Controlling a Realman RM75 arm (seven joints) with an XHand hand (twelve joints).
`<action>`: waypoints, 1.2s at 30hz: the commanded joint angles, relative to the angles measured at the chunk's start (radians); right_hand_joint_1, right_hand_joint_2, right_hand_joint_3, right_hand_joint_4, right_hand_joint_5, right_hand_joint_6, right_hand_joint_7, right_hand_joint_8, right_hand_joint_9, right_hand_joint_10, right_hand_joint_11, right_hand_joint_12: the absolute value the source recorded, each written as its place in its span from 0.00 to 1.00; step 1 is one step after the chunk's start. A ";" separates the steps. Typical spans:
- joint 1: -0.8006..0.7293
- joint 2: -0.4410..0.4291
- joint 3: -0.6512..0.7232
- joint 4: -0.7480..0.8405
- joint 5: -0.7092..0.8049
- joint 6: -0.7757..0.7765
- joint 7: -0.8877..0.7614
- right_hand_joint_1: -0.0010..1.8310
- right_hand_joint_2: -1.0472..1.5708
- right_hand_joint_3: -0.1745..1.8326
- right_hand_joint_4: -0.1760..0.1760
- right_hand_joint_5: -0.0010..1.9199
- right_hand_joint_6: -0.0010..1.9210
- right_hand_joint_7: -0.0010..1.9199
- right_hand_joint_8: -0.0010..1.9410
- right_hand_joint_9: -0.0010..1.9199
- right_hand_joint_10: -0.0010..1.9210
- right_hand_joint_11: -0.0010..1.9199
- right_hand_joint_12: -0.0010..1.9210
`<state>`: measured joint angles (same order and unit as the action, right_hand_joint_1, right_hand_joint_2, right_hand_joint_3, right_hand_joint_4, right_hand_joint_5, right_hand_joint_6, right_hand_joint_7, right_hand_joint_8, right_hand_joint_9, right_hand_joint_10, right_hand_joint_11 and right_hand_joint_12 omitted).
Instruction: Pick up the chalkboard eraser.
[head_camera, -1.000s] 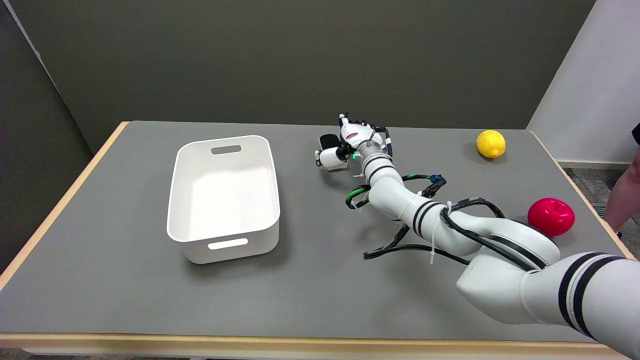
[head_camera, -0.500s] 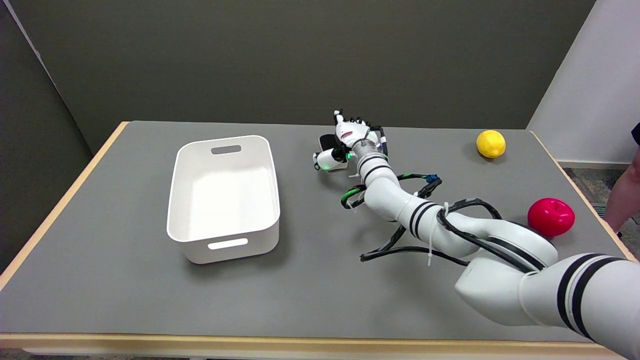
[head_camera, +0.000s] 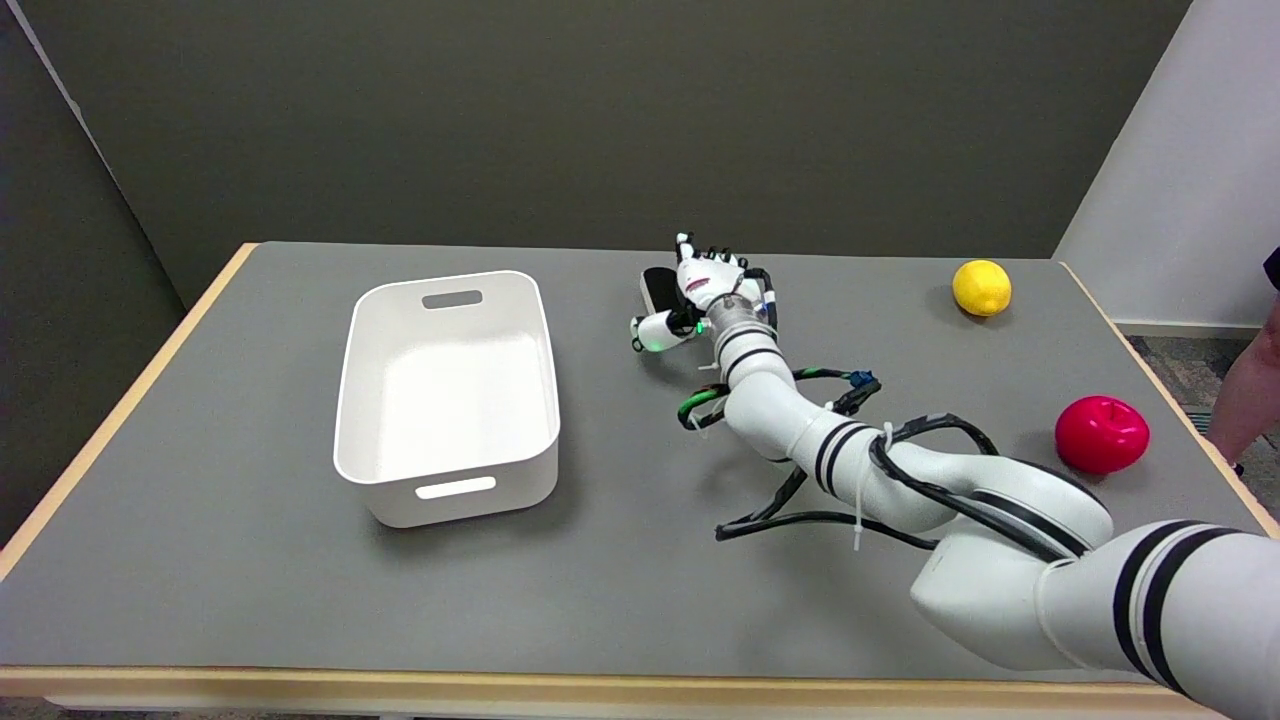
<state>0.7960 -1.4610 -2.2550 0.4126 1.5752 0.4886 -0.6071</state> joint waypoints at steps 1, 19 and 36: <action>-0.041 -0.012 -0.007 0.022 0.091 0.068 -0.078 0.36 0.67 0.47 0.00 0.00 0.00 0.08 0.45 0.03 0.42 0.00 0.46; -0.047 -0.004 -0.004 0.060 -0.137 0.099 -0.078 0.52 0.76 0.54 0.00 0.04 0.16 0.00 0.95 0.22 0.79 0.03 0.60; -0.131 0.142 0.017 0.466 -0.187 0.206 -0.078 0.89 0.82 0.29 0.00 0.04 0.21 0.00 0.99 0.24 0.97 0.06 0.62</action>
<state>0.7392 -1.4437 -2.2542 0.5340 1.4724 0.5949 -0.6818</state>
